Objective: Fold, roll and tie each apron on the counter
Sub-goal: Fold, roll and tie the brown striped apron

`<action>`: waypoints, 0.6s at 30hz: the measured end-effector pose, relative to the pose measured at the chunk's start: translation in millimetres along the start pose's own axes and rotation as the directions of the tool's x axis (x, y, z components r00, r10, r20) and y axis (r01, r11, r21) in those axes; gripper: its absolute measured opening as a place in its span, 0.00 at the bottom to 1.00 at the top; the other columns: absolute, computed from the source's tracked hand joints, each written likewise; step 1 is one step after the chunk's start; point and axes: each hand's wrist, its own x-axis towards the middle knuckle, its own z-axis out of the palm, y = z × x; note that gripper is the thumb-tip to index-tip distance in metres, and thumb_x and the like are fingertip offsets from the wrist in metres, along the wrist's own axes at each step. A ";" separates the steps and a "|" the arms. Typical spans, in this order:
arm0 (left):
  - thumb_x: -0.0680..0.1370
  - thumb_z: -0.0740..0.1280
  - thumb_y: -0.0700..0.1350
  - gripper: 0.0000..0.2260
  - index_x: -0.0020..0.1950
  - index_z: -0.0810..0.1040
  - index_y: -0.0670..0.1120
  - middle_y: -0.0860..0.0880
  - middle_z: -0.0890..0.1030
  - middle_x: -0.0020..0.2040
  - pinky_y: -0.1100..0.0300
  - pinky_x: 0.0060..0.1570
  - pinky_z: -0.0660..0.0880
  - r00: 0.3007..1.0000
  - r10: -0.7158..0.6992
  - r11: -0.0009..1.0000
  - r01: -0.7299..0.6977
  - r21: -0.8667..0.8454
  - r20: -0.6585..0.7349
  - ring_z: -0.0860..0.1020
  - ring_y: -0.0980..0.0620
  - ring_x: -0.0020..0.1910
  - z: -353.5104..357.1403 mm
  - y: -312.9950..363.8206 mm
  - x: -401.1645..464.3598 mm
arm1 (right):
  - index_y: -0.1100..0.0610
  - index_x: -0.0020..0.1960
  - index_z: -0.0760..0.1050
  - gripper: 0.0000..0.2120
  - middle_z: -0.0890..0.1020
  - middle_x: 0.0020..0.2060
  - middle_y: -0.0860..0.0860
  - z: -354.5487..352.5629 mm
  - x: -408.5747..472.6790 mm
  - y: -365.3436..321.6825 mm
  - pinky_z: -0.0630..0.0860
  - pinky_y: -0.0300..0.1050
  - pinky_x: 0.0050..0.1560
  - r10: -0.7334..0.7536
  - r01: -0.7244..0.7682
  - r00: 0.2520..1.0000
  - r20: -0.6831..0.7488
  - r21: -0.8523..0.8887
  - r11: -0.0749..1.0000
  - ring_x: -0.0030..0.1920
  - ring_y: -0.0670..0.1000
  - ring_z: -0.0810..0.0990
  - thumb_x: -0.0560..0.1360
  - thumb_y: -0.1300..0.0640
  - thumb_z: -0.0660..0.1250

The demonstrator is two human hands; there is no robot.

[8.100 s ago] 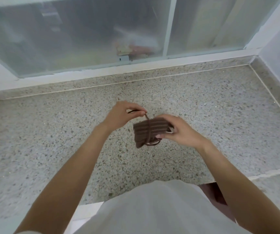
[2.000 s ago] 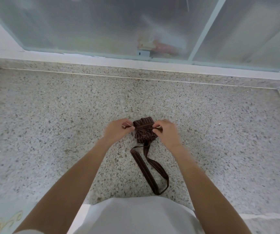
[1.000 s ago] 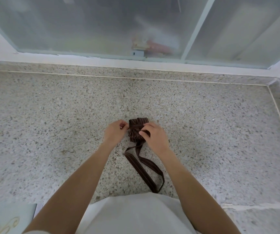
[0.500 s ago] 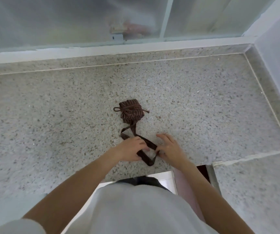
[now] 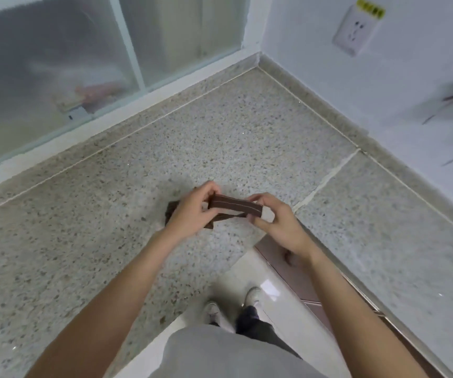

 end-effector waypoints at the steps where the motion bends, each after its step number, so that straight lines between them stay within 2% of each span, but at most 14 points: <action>1: 0.72 0.68 0.35 0.15 0.43 0.71 0.55 0.57 0.79 0.41 0.66 0.47 0.72 1.000 0.001 0.999 0.000 -0.035 0.019 0.78 0.63 0.43 -1.4 17.9 9.4 | 0.54 0.43 0.76 0.05 0.80 0.50 0.46 -9.6 -3.3 -10.6 0.68 0.36 0.56 0.002 -0.002 0.999 -0.033 0.007 1.000 0.54 0.45 0.77 0.72 0.62 0.71; 3: 0.73 0.68 0.36 0.11 0.46 0.74 0.53 0.59 0.79 0.42 0.69 0.49 0.72 0.994 0.067 0.997 -0.063 -0.054 0.081 0.78 0.66 0.43 2.5 54.1 28.6 | 0.57 0.43 0.75 0.04 0.82 0.46 0.51 -33.3 -11.2 -30.2 0.70 0.38 0.54 0.018 -0.016 0.995 -0.102 0.024 1.000 0.51 0.48 0.78 0.73 0.62 0.70; 5: 0.75 0.67 0.39 0.05 0.48 0.76 0.49 0.57 0.80 0.42 0.66 0.47 0.73 0.978 0.150 0.988 -0.142 -0.061 0.143 0.78 0.63 0.42 13.0 89.1 44.4 | 0.60 0.42 0.73 0.06 0.82 0.41 0.55 -59.7 -22.2 -43.3 0.72 0.46 0.54 0.033 -0.018 0.984 -0.174 0.083 0.996 0.48 0.53 0.80 0.74 0.62 0.69; 7: 0.76 0.67 0.41 0.04 0.49 0.76 0.47 0.55 0.79 0.41 0.64 0.45 0.73 0.963 0.205 0.977 -0.190 -0.098 0.177 0.78 0.58 0.40 23.9 116.0 57.6 | 0.59 0.41 0.71 0.08 0.78 0.34 0.52 -83.4 -29.9 -53.6 0.73 0.55 0.52 0.033 0.000 0.975 -0.218 0.148 0.989 0.43 0.56 0.80 0.73 0.61 0.70; 9: 0.75 0.68 0.41 0.06 0.48 0.76 0.50 0.55 0.77 0.38 0.63 0.42 0.71 0.930 0.274 0.960 -0.249 -0.130 0.243 0.75 0.57 0.37 44.8 148.7 68.5 | 0.59 0.42 0.70 0.09 0.74 0.33 0.52 -114.7 -43.8 -61.6 0.72 0.59 0.47 0.017 0.022 0.962 -0.273 0.140 0.990 0.39 0.56 0.77 0.73 0.58 0.70; 12: 0.74 0.70 0.38 0.13 0.50 0.74 0.54 0.53 0.77 0.39 0.60 0.43 0.71 0.857 0.369 0.929 -0.322 -0.185 0.361 0.74 0.54 0.39 78.7 199.4 81.1 | 0.59 0.46 0.71 0.08 0.75 0.34 0.49 -164.8 -66.9 -67.8 0.70 0.48 0.41 -0.019 0.063 0.944 -0.330 0.121 0.991 0.37 0.50 0.74 0.73 0.60 0.70; 15: 0.72 0.71 0.40 0.17 0.58 0.72 0.52 0.50 0.79 0.46 0.57 0.53 0.73 0.776 0.435 0.889 -0.292 -0.352 0.456 0.77 0.51 0.47 109.5 252.3 91.5 | 0.58 0.52 0.72 0.11 0.77 0.39 0.49 -221.2 -97.3 -72.2 0.70 0.42 0.46 -0.062 0.105 0.937 -0.343 0.110 0.988 0.41 0.47 0.75 0.72 0.61 0.71; 16: 0.71 0.70 0.41 0.19 0.60 0.72 0.51 0.50 0.80 0.47 0.57 0.54 0.73 0.748 0.452 0.871 -0.253 -0.420 0.486 0.77 0.51 0.49 116.9 265.6 94.8 | 0.59 0.55 0.72 0.13 0.77 0.41 0.51 -239.3 -107.4 -74.3 0.71 0.41 0.48 -0.065 0.110 0.942 -0.328 0.122 0.986 0.43 0.47 0.75 0.73 0.62 0.70; 18: 0.71 0.70 0.37 0.20 0.61 0.72 0.50 0.50 0.80 0.47 0.59 0.54 0.74 0.708 0.490 0.845 -0.240 -0.479 0.509 0.78 0.51 0.48 139.0 293.2 102.5 | 0.58 0.59 0.72 0.15 0.77 0.44 0.54 -281.0 -131.3 -77.0 0.72 0.40 0.51 -0.081 0.124 0.950 -0.302 0.128 0.984 0.45 0.47 0.75 0.74 0.67 0.67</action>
